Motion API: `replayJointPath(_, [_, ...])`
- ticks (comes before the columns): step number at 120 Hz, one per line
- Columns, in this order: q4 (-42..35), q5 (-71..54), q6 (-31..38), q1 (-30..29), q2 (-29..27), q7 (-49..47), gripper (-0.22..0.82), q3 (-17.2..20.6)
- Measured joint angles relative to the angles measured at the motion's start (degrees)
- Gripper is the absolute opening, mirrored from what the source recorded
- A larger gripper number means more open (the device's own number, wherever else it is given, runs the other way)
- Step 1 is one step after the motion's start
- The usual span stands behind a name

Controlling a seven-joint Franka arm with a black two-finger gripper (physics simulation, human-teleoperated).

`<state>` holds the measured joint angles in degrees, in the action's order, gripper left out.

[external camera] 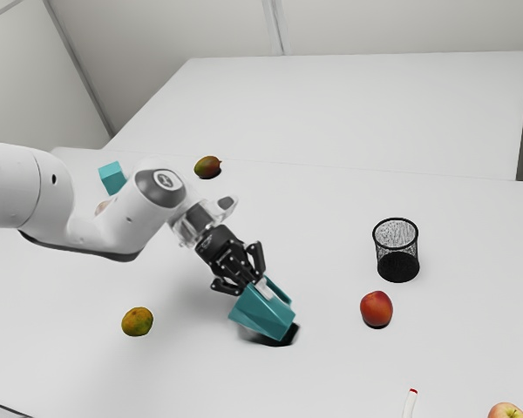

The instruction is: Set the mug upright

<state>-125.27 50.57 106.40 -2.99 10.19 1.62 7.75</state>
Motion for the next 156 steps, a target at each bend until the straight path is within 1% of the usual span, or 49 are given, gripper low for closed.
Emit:
replayJointPath(23, [0.9,-3.4,0.2,1.3,-0.6,-0.6,-0.17,0.1])
replayJointPath(32, [1.3,-6.7,0.3,2.0,-1.4,-0.8,-0.17,0.1])
replayJointPath(73, [8.8,-33.2,1.6,3.8,-2.4,-2.2,-0.18,0.3])
replayJointPath(112, [9.0,-53.8,6.2,4.0,-2.2,-3.1,-0.18,0.3])
replayJointPath(132, [8.8,-58.9,8.2,4.0,-2.1,-3.4,-0.18,0.3])
replayJointPath(156, [8.3,-60.6,10.0,4.0,-0.8,-3.7,-0.18,0.3])
